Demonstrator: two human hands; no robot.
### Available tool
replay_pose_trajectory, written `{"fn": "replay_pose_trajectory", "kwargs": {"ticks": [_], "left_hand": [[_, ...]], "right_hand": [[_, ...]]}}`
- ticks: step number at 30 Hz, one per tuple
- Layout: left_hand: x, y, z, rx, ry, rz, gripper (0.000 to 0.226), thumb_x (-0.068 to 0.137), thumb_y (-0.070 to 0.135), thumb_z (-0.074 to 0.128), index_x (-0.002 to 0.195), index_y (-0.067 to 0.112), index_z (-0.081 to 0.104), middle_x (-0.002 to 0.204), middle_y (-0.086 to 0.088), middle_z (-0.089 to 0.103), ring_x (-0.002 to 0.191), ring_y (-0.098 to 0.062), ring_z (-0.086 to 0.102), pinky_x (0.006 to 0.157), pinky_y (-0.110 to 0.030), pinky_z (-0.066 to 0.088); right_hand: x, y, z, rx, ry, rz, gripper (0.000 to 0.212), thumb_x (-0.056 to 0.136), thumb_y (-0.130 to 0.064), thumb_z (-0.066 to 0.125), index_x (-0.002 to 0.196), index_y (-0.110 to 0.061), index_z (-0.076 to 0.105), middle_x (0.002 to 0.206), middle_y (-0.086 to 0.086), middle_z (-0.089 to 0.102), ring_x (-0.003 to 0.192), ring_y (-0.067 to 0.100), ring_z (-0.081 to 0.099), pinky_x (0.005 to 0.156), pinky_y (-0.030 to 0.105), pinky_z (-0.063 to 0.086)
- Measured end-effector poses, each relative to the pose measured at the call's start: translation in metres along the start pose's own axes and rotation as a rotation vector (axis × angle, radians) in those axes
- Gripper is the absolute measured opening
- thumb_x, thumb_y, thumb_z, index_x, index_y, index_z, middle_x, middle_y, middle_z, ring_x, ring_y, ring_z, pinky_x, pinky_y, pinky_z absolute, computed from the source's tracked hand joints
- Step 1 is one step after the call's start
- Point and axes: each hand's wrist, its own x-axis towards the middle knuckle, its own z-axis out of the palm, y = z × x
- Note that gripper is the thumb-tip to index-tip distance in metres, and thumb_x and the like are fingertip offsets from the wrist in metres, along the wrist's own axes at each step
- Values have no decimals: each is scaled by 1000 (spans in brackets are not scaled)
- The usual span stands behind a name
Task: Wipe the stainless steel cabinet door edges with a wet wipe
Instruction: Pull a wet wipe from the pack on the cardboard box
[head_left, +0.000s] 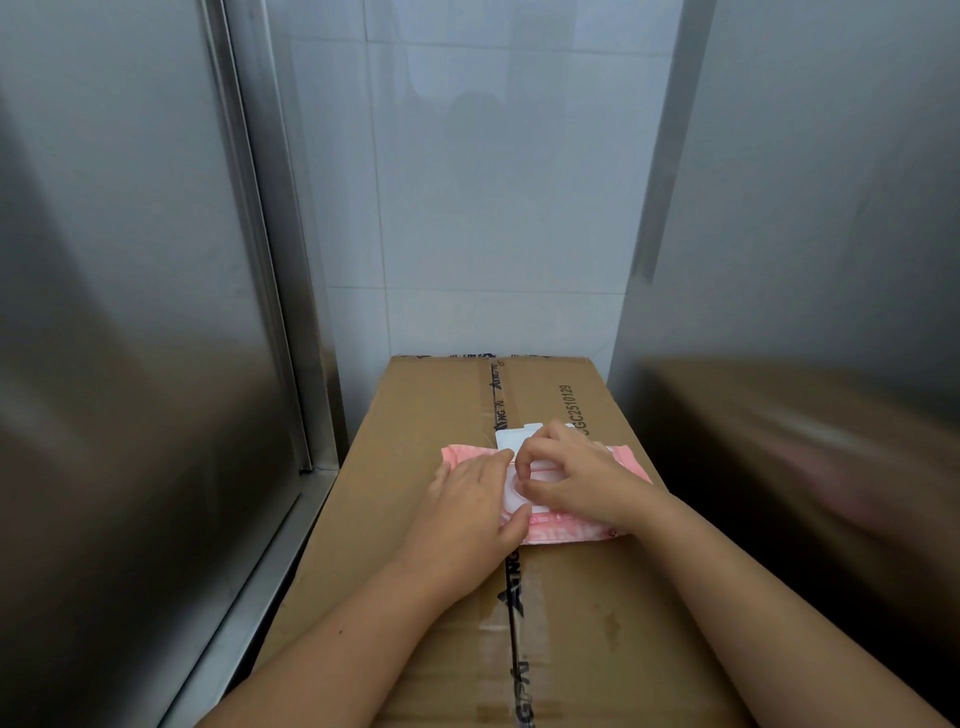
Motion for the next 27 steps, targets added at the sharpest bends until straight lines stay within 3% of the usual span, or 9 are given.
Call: {"fn": "replay_pose_trajectory", "kwargs": {"ticks": [6,11,22,27], "left_hand": [[-1,0,0,-7,13,-8,55,94,40,43,142,19,28,143,7,38,131,-7,27,107,-25,5],[-1,1,0,5,15,-7,53,94,40,43,141,20,30,144,8,37,131,-7,28,108,-26,8],[-1,1,-2,15,16,23,53,94,41,42,142,24,28,144,10,37,131,-6,28,108,-26,10],[-1,2,-3,24,19,32,53,95,40,42,143,24,28,146,11,35,132,-6,27,107,-25,7]], "right_hand": [[-1,-5,1,2,61,31,25,84,-24,62,69,-35,44,98,-9,41,99,7,38,96,27,28],[0,-6,2,-15,85,41,25,82,-21,62,64,-33,49,105,-7,49,108,10,43,101,29,30],[0,0,8,40,181,29,26,83,-15,60,62,-28,54,101,-9,51,104,8,48,94,28,38],[-4,2,7,183,246,21,32,82,-6,60,60,-27,50,95,-8,51,94,6,52,83,14,40]]}}
